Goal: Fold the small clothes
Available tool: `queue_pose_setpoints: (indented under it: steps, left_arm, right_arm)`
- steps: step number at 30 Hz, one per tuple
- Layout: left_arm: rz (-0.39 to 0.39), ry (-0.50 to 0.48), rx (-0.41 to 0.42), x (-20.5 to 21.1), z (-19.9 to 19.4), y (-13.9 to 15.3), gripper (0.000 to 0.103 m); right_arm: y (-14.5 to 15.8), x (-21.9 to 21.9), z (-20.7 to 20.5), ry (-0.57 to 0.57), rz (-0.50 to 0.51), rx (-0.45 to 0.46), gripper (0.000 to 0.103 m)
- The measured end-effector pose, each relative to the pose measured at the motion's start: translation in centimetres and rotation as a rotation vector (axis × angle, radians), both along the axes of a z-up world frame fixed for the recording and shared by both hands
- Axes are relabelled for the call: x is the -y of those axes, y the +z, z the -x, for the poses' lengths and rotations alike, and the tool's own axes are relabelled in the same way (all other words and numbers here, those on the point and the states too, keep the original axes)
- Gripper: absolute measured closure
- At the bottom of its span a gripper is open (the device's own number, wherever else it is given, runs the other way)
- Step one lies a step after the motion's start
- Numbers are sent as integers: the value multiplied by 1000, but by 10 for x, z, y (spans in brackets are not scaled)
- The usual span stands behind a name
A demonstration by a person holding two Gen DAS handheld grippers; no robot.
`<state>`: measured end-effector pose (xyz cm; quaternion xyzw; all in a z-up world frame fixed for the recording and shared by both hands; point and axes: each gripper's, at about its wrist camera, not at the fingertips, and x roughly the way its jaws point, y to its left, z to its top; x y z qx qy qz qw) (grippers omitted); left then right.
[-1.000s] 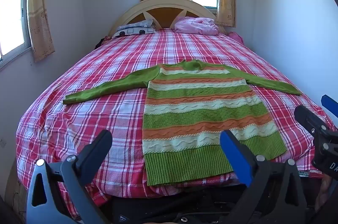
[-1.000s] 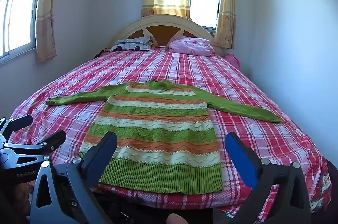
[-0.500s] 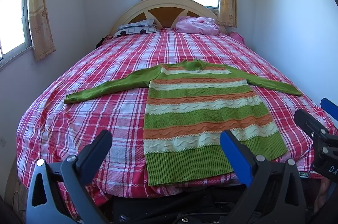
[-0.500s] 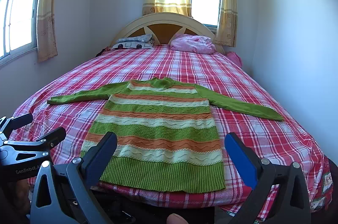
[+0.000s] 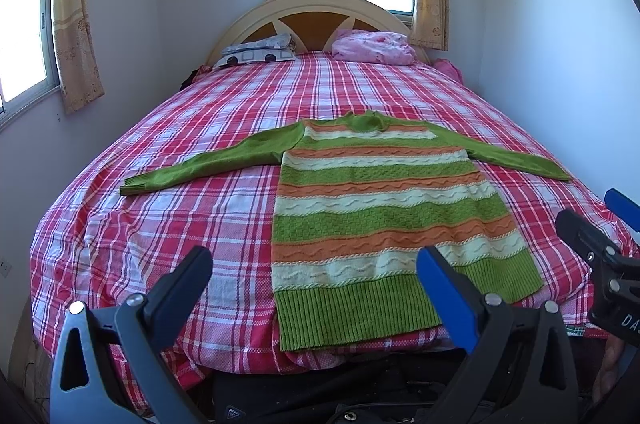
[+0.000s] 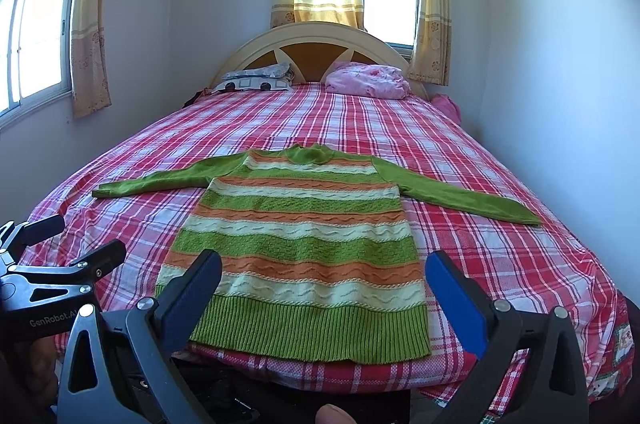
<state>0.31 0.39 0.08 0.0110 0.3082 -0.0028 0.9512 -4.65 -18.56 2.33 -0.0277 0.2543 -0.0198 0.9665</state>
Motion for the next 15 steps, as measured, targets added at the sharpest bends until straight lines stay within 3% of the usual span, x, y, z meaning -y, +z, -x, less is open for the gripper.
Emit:
queue_pose_setpoints:
  steps: [15]
  left_arm:
    - [2,1,2,0,0,0,0]
  right_arm:
    - [-1,1,-1,12,-4,-1,1]
